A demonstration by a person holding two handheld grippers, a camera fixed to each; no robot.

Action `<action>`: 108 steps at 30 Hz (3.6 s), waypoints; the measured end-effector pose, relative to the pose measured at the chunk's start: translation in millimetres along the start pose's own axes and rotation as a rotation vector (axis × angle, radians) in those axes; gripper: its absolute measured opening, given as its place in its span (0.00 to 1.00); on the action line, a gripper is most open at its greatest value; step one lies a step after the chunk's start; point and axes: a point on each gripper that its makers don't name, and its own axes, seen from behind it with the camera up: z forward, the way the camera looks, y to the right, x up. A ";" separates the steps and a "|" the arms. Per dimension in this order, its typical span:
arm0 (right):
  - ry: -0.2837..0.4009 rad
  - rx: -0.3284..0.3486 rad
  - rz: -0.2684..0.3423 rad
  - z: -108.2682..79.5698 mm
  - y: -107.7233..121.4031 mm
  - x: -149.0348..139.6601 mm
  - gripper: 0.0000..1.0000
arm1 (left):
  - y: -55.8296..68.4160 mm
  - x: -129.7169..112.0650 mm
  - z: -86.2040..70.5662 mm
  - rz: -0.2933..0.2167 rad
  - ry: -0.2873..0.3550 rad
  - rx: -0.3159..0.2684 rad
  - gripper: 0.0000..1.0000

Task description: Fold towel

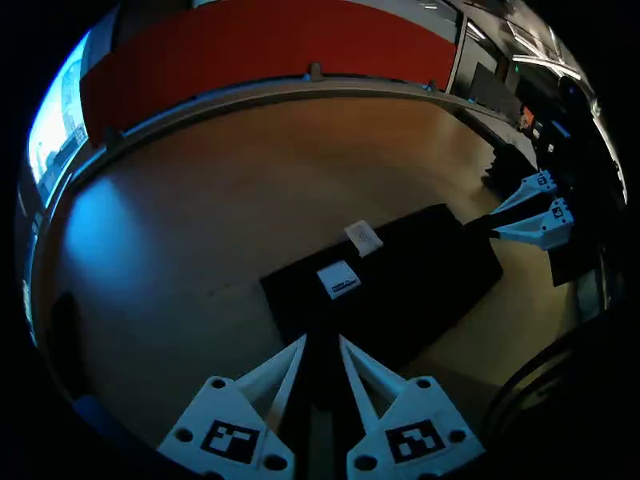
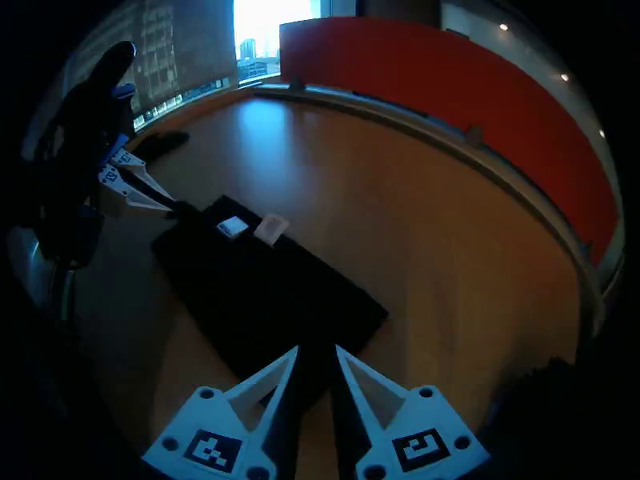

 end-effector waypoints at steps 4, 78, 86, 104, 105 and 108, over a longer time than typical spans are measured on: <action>-0.006 -0.002 -0.002 4.1 1.7 -2.4 0.24 | -2.0 -1.1 2.9 -0.001 -0.003 0.001 0.17; 0.013 -0.151 -0.008 27.9 65.6 13.6 0.96 | -57.1 28.3 17.3 0.024 0.015 0.122 0.76; 0.019 -0.156 -0.012 26.1 66.5 17.1 0.95 | -61.5 32.4 12.7 0.025 0.027 0.134 0.76; 0.023 -0.144 -0.002 14.6 51.1 7.6 0.96 | -56.0 17.4 2.7 0.009 0.026 0.131 0.76; 0.024 -0.143 0.001 13.4 49.5 6.1 0.96 | -54.9 15.5 1.7 0.006 0.026 0.130 0.77; 0.026 -0.141 0.010 9.3 44.3 1.2 0.95 | -51.1 8.7 -1.6 -0.005 0.023 0.127 0.76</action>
